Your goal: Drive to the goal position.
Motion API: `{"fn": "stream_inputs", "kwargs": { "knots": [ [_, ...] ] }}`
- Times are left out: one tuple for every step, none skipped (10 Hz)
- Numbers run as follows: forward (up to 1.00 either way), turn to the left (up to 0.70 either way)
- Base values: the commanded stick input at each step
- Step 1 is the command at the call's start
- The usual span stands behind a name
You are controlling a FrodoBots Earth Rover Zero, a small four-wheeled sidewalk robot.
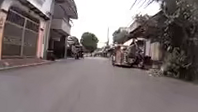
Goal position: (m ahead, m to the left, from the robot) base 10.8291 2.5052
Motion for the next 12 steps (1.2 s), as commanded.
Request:
{"fn": "stream_inputs", "kwargs": {
  "knots": [
    [1.00,0.00],
    [1.00,0.00],
    [1.00,0.00],
    [1.00,0.00],
    [1.00,0.00],
    [1.00,0.00],
    [1.00,0.00],
    [1.00,0.00],
    [1.00,0.00],
    [1.00,0.00],
    [1.00,0.00],
    [1.00,0.00]
  ]
}}
